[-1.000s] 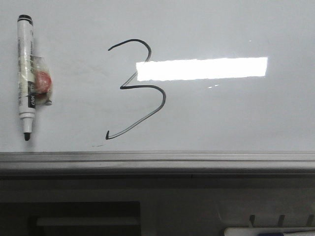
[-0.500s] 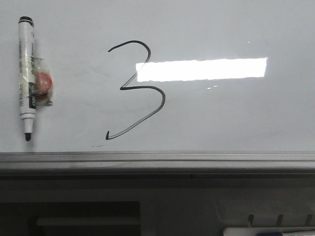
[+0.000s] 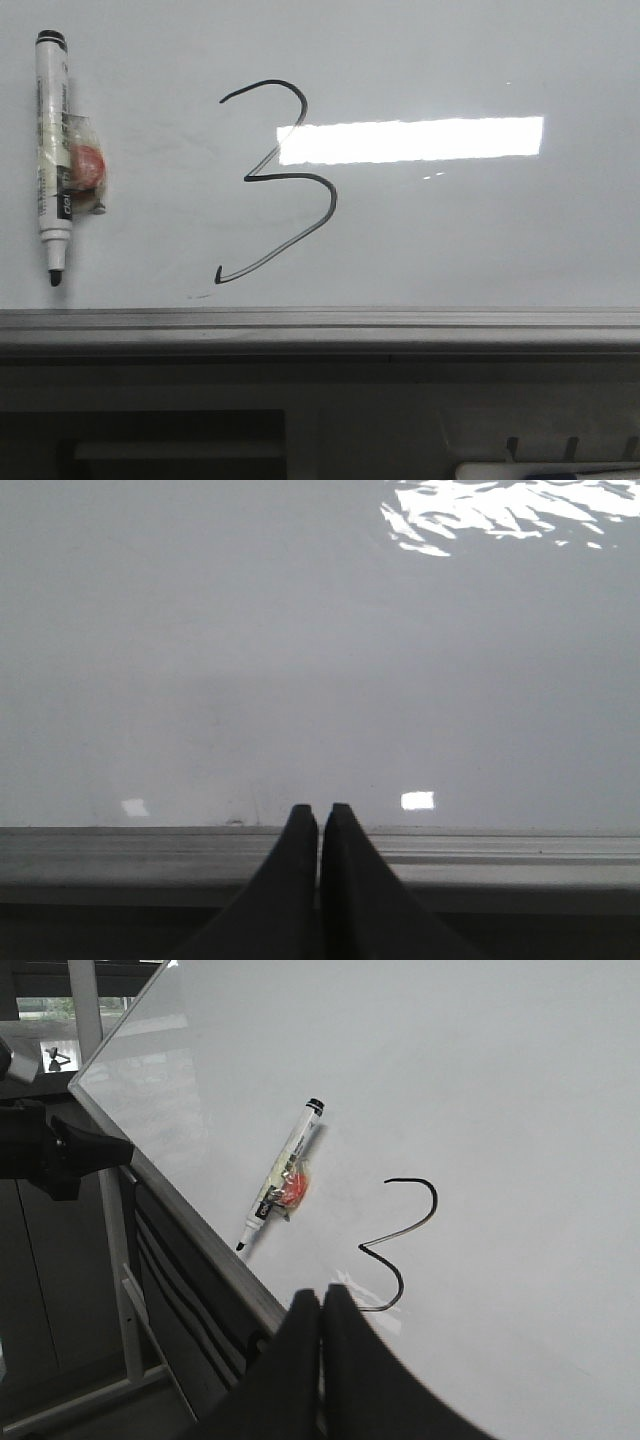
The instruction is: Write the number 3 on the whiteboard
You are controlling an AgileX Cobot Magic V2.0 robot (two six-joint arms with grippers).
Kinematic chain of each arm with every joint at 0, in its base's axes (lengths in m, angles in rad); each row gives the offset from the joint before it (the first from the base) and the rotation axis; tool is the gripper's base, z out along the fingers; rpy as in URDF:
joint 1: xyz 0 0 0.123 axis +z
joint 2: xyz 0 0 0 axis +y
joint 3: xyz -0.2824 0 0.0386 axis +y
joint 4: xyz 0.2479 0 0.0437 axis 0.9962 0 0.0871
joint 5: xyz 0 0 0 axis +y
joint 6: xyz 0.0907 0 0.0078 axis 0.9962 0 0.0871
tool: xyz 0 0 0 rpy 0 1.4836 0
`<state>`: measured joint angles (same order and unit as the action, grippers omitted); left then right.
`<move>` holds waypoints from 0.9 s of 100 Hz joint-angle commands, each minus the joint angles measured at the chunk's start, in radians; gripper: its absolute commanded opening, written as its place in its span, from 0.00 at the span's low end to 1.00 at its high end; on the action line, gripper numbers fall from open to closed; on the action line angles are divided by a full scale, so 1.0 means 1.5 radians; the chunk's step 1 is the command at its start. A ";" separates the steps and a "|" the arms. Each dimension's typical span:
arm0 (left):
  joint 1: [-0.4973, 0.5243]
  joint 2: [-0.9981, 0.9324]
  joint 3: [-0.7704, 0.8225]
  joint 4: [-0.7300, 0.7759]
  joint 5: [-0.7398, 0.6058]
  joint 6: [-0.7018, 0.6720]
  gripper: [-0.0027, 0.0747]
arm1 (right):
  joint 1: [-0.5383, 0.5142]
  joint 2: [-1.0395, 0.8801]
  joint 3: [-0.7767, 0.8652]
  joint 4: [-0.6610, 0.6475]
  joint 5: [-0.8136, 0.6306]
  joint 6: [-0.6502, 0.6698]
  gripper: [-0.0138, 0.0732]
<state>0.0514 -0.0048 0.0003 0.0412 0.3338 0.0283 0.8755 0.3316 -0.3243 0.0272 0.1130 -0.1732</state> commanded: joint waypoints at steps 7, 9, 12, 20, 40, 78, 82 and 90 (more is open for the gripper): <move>-0.006 -0.016 0.008 0.002 -0.036 -0.009 0.01 | -0.003 0.001 -0.018 0.000 -0.058 0.001 0.11; -0.006 -0.016 0.008 0.002 -0.036 -0.009 0.01 | -0.003 0.001 -0.018 0.000 -0.058 0.001 0.11; -0.006 -0.016 0.008 0.002 -0.036 -0.009 0.01 | -0.003 0.001 -0.018 0.000 -0.058 0.001 0.11; -0.006 -0.016 0.008 0.002 -0.036 -0.009 0.01 | -0.003 0.001 -0.018 0.000 -0.058 0.001 0.11; -0.006 -0.016 0.008 0.002 -0.036 -0.009 0.01 | -0.003 0.001 -0.018 0.000 -0.058 0.001 0.11; -0.006 -0.016 0.008 0.002 -0.036 -0.009 0.01 | -0.003 0.001 -0.015 0.000 -0.058 0.001 0.11; -0.006 -0.016 0.008 0.002 -0.036 -0.009 0.01 | -0.003 0.001 -0.015 0.000 -0.055 0.001 0.11; -0.006 -0.016 0.008 0.002 -0.036 -0.009 0.01 | -0.004 0.001 -0.015 0.000 -0.063 0.001 0.11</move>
<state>0.0514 -0.0048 0.0003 0.0412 0.3338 0.0283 0.8755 0.3316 -0.3206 0.0272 0.1130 -0.1716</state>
